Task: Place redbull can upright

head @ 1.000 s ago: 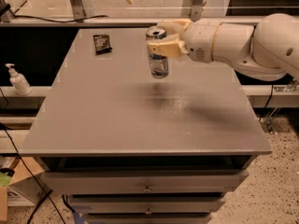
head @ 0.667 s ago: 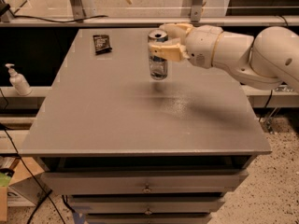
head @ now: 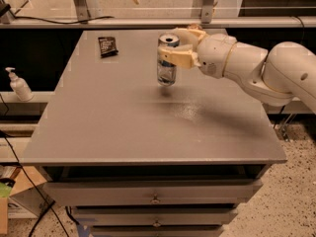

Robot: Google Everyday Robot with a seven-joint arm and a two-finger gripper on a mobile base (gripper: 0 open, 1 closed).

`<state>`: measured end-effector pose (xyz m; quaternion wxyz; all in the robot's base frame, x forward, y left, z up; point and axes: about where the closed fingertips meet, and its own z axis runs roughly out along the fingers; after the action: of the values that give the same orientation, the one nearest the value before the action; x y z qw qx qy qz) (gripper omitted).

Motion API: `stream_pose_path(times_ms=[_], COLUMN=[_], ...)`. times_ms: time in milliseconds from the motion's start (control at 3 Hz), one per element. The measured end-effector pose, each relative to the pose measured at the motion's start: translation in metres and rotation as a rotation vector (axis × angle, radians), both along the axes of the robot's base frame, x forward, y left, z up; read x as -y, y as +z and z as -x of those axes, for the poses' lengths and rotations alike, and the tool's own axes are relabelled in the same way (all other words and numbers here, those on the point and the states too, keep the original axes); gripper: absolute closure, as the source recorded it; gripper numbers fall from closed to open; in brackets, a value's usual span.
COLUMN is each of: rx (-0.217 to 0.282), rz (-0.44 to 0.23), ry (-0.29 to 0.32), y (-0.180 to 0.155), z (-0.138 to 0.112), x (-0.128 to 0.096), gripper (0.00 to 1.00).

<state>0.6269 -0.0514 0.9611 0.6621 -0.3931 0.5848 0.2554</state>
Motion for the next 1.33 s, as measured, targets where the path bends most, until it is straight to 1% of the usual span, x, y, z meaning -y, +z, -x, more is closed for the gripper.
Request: stream_pose_path(times_ms=[333, 1000, 1333], rx=[-0.01, -0.029, -0.027], rz=[-0.032, -0.072, -0.071], ry=[-0.003, 0.002, 0.006], y=[-0.0027, -0.005, -0.0042], z=[0.0003, 0.0008, 0.0012], x=[0.0012, 0.0015, -0.0013], gripper=[0.59, 0.12, 0.0])
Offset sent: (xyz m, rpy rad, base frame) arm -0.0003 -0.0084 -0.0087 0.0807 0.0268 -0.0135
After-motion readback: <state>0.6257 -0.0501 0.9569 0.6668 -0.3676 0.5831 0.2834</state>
